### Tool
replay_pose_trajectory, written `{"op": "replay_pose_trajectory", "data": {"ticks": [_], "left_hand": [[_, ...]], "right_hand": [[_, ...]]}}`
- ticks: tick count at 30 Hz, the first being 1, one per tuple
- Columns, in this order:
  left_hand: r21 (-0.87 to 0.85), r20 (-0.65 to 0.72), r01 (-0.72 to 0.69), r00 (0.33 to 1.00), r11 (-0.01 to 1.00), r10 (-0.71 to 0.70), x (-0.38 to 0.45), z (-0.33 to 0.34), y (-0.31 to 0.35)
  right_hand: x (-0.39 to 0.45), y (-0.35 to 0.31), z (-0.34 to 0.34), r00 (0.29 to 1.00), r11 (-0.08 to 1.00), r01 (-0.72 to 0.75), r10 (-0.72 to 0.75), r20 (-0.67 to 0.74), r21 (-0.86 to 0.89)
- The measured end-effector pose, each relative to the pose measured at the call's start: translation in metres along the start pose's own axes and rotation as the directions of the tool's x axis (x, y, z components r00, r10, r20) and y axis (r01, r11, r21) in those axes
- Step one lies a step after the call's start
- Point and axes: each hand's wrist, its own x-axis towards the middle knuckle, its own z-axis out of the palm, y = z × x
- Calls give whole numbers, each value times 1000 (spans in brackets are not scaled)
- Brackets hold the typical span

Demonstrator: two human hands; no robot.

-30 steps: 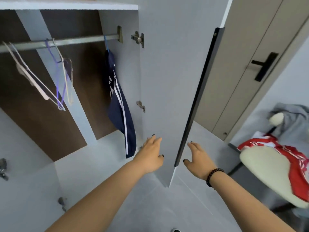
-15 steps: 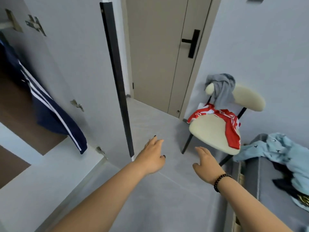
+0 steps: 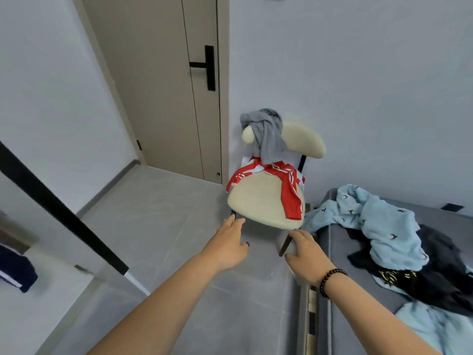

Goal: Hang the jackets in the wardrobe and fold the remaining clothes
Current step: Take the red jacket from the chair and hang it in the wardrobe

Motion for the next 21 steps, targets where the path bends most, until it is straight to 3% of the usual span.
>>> {"op": "replay_pose_trajectory", "data": {"ticks": [5, 12, 21], "left_hand": [[-19, 1, -53, 999, 998, 53, 40, 14, 36], [-48, 15, -22, 1000, 999, 23, 98, 35, 62], [-96, 68, 2, 998, 995, 4, 216, 30, 73]], "right_hand": [[13, 31, -28, 999, 999, -2, 4, -37, 39], [49, 58, -44, 999, 998, -13, 14, -30, 60], [155, 80, -75, 998, 997, -58, 58, -8, 57]]}}
